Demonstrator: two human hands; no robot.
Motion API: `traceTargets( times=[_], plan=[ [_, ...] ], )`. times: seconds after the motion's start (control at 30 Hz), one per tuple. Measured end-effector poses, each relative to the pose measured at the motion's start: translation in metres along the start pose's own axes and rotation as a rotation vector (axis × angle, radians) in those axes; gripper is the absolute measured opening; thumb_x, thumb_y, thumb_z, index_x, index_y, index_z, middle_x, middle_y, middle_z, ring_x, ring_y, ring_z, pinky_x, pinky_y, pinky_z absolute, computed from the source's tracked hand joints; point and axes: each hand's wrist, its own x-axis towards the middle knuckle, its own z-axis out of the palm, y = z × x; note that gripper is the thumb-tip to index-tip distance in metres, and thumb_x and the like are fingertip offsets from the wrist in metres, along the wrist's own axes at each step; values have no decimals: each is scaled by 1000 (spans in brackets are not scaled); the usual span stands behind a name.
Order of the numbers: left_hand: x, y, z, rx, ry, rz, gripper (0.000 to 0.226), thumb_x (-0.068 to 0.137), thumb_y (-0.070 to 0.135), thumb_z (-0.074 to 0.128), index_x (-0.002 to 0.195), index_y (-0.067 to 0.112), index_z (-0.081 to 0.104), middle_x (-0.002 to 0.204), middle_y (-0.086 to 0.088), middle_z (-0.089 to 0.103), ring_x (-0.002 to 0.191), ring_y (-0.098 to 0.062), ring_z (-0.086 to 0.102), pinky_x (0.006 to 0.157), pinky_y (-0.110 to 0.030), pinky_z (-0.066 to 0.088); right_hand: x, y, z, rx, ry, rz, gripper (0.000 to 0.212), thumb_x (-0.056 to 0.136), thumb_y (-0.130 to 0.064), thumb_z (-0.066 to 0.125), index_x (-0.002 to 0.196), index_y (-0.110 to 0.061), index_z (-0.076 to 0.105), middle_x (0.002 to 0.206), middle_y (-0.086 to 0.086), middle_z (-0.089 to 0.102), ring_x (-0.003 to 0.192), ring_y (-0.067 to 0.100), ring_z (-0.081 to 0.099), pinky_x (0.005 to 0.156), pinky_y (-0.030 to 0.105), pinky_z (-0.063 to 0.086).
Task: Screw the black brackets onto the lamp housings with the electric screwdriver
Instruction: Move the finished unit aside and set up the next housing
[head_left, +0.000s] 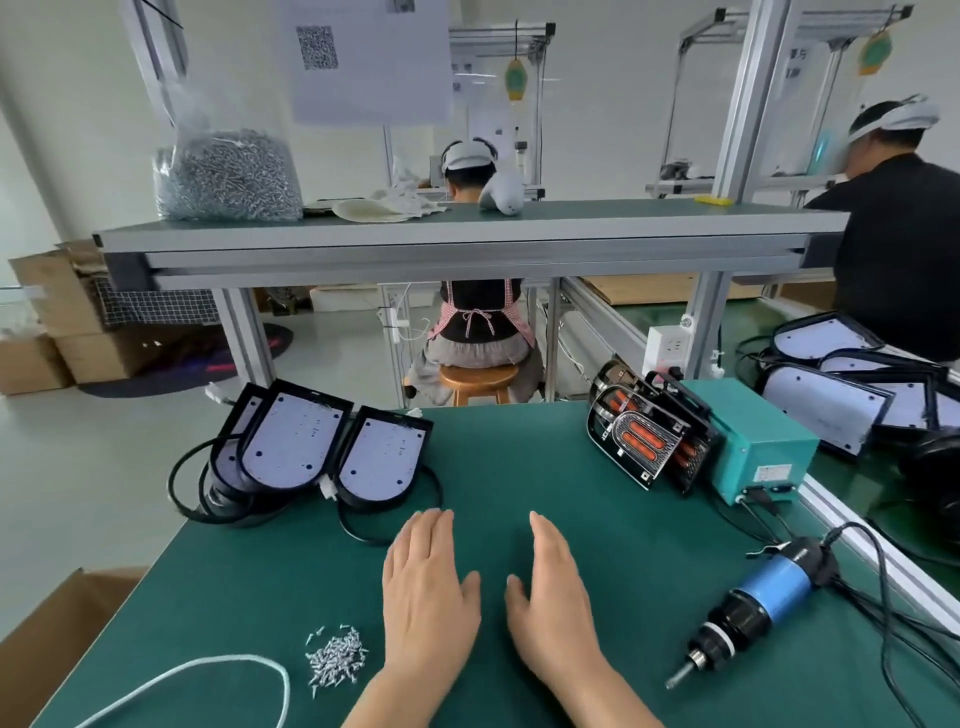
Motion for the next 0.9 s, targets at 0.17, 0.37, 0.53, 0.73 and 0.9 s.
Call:
traceTargets(
  times=[0.17, 0.37, 0.53, 0.73, 0.9],
  plan=[
    [56, -32, -4, 254, -141, -126, 83, 92, 51, 56, 153, 13, 16, 158, 1, 20, 153, -21, 7, 125, -42, 2, 0, 0, 0, 32, 5, 14, 69, 100, -11, 50, 161, -16, 17, 165, -5, 22, 152, 10, 19, 121, 22, 19],
    [78, -50, 1, 341, -199, -164, 75, 94, 55, 48, 151, 14, 24, 150, -1, 37, 145, -21, 28, 124, -45, 5, 0, -1, 0, 86, 25, 32, 69, 100, -9, 50, 160, -16, 18, 164, -6, 23, 152, 10, 20, 121, 24, 21],
    [68, -39, 7, 359, -110, -29, 42, 97, 37, 47, 134, 18, 46, 130, 3, 52, 123, -21, 46, 117, -36, 22, 0, -1, 0, 108, 71, 52, 69, 99, -6, 51, 160, -15, 19, 164, -5, 25, 152, 11, 22, 115, 16, 17],
    [24, 0, 7, 334, -92, 97, 37, 87, 22, 61, 123, 15, 56, 111, 1, 57, 101, -23, 53, 95, -32, 41, 4, -4, -2, 183, 124, 84, 65, 100, -2, 49, 159, -11, 22, 163, 3, 30, 148, 21, 35, 120, 33, 31],
    [-24, 34, 11, 243, 50, 191, 42, 50, 17, 88, 90, 14, 75, 76, 2, 63, 66, -20, 61, 69, -32, 48, 5, -6, -5, 204, 187, 121, 57, 104, -3, 42, 158, -6, 23, 163, 8, 29, 151, 20, 28, 117, 21, 23]
  ],
)
